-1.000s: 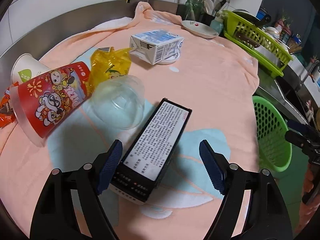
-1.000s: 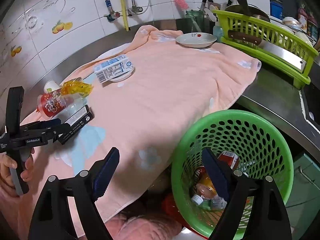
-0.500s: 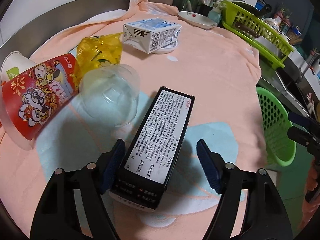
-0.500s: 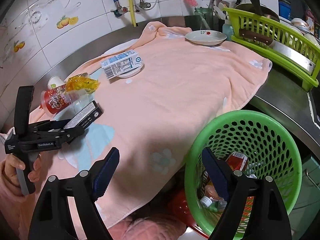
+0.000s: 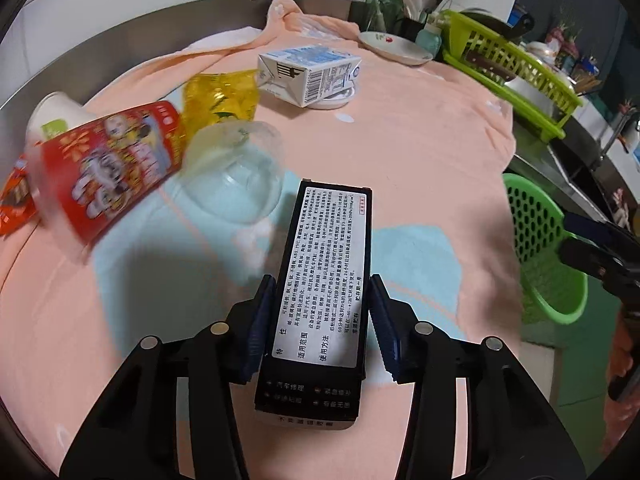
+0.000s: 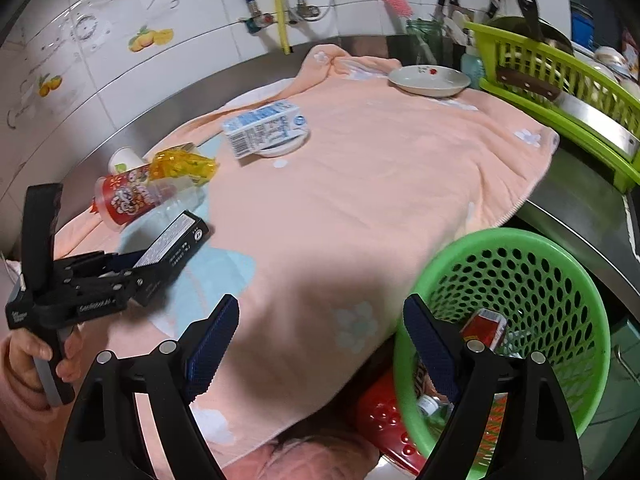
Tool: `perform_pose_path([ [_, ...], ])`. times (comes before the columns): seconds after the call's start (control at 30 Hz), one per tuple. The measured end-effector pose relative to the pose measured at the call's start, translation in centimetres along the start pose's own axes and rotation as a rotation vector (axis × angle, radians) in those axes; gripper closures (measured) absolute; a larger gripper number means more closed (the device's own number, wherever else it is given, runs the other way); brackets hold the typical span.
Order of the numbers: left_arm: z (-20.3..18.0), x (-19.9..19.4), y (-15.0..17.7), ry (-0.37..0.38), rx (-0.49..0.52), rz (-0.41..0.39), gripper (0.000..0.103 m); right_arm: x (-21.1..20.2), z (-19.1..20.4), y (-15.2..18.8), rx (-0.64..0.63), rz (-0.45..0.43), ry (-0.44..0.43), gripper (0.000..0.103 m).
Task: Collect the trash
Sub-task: 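Grasp the clear plastic cup with the right tool while the left tool lifts the black box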
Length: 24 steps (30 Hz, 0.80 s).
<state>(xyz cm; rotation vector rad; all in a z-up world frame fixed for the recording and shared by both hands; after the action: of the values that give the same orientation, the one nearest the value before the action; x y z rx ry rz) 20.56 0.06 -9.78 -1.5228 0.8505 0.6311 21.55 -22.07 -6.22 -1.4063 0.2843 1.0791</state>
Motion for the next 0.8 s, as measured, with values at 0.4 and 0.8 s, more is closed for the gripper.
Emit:
perform_pose_path([
  [0.4,4.4,-5.7,4.1,-0.009,-0.085,-0.041,0.057,4.0,7.9,-2.9,-0.063,0.027,-0.116,0.022],
  [0.8,9.5,-7.2,6.0,-0.057,-0.158,-0.048,0.057,11.8,15.6,-5.7,-0.061,0.056,-0.094,0.022],
])
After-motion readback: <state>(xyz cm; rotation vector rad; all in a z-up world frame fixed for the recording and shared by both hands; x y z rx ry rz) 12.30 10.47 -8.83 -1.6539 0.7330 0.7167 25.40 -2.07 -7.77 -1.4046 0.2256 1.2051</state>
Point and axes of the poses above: each gripper's, at about its wrist camera, not at the fingertips, and x roughly the way its jaws point, z to its left, y to its underside, the point moved 5 cm from there along x, roughly the way its jaws point, and after that the axes turned 2 degrees about -y, right-handed, at the moved point
